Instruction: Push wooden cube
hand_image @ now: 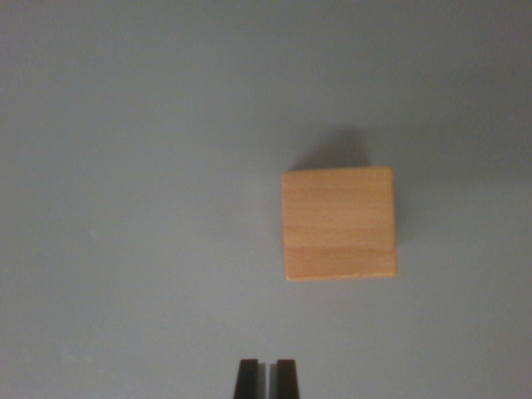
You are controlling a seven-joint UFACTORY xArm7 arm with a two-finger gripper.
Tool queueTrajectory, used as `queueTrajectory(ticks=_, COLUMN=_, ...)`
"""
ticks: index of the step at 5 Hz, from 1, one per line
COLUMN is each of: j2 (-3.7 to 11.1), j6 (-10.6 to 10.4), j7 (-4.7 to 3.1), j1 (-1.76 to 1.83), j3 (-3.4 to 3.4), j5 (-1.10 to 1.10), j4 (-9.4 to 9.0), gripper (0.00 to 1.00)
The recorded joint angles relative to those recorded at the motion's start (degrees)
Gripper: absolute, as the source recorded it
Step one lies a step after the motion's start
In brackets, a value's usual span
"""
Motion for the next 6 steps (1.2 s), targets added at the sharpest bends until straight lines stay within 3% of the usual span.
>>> queueTrajectory(ticks=1, j2=0.00, j6=0.0, j7=0.00, j1=0.00, j3=0.00, j5=0.00, j4=0.00, gripper=0.00)
queueTrajectory(ticks=2, j2=0.38, j6=-2.4, j7=-0.49, j1=-0.26, j3=-0.27, j5=0.04, j4=-1.91, gripper=0.00)
queueTrajectory(ticks=3, j2=0.38, j6=-2.4, j7=-0.49, j1=-0.26, j3=-0.27, j5=0.04, j4=-1.91, gripper=0.00)
queueTrajectory(ticks=4, j2=0.75, j6=-4.6, j7=-0.96, j1=-0.50, j3=-0.52, j5=0.08, j4=-3.76, gripper=0.00)
queueTrajectory(ticks=5, j2=0.75, j6=-4.6, j7=-0.96, j1=-0.50, j3=-0.52, j5=0.08, j4=-3.76, gripper=0.00)
queueTrajectory(ticks=6, j2=1.07, j6=-6.7, j7=-1.38, j1=-0.72, j3=-0.75, j5=0.12, j4=-5.38, gripper=0.00)
